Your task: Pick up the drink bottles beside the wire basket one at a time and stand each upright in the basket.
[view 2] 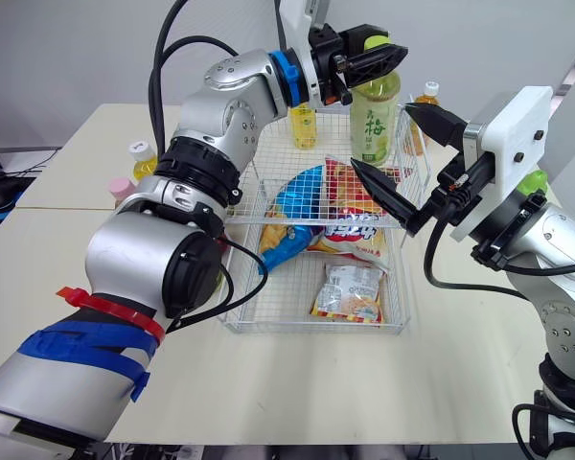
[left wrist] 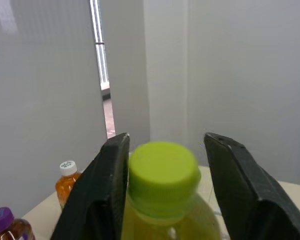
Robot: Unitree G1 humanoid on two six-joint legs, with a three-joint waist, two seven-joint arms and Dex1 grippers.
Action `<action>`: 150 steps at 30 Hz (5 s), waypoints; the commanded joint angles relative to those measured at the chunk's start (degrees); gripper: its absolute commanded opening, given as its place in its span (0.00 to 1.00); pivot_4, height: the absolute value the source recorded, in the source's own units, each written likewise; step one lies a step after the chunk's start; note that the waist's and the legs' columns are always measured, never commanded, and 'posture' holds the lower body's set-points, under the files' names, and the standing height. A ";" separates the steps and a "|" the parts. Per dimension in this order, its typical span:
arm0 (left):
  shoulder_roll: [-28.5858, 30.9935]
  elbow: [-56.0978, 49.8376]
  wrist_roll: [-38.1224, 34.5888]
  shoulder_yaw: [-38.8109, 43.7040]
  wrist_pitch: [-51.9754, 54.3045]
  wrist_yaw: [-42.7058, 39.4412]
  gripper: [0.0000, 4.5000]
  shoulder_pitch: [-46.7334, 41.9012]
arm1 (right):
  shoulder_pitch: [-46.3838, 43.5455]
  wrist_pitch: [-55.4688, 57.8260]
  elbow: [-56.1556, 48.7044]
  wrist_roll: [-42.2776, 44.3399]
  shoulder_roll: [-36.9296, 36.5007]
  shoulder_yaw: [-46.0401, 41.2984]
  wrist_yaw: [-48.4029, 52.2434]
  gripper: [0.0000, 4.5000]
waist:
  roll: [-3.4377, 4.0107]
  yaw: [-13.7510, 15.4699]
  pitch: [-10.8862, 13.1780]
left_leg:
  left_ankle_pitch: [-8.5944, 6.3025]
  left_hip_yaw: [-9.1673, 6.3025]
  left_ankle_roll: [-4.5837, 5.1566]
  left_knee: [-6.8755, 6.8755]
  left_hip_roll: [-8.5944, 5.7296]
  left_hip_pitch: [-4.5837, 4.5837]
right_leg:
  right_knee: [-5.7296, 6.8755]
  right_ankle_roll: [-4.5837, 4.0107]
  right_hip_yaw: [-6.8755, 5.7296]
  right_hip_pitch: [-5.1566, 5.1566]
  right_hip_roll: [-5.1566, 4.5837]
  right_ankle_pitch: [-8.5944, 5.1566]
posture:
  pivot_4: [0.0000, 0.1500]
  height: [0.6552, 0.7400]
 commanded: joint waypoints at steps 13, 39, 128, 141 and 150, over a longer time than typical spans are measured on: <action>15.93 -25.21 -7.70 8.03 16.24 -6.95 0.99 7.76 | -4.88 -3.90 6.51 0.32 -2.26 2.17 8.03 1.00 | 0.04 -0.51 -0.02 | 0.02 -0.02 -0.03 0.02 0.07 0.12 | 0.18 0.00 -0.01 0.02 0.01 0.00 | 1.00 1.00; 20.84 -98.75 -31.19 59.76 45.58 11.80 0.99 105.46 | -20.73 -12.12 30.43 -3.52 7.73 15.26 35.12 1.00 | -0.03 0.04 -0.14 | 0.00 -0.39 -0.02 0.67 0.19 0.19 | 0.57 -0.02 -0.10 0.27 -0.21 0.01 | 1.00 1.00; 26.64 -29.11 -11.17 1.55 22.27 0.36 0.31 3.15 | -13.05 -7.86 13.85 -5.70 5.01 6.61 14.83 1.00 | -0.15 0.56 0.03 | -0.01 -0.25 -0.02 0.65 0.09 -0.08 | 0.46 -0.01 -0.21 0.04 0.01 0.03 | 1.00 1.00; 11.45 -11.91 -0.99 -2.19 9.17 -2.77 0.31 1.84 | -7.66 -2.79 5.03 -3.81 1.61 2.91 6.95 1.00 | -0.07 -0.15 0.05 | 0.01 -0.12 -0.01 0.70 0.07 -0.90 | 0.63 -0.02 -0.06 -0.88 0.04 0.04 | 1.00 1.00; 8.02 -5.37 1.07 -0.72 5.30 -3.24 0.31 0.54 | -7.28 -1.39 3.80 -3.37 0.92 2.79 5.25 1.00 | -0.06 0.03 0.04 | 0.01 -0.15 -0.01 0.74 0.03 -0.91 | 0.63 -0.01 -0.07 -0.85 0.02 0.03 | 1.00 1.00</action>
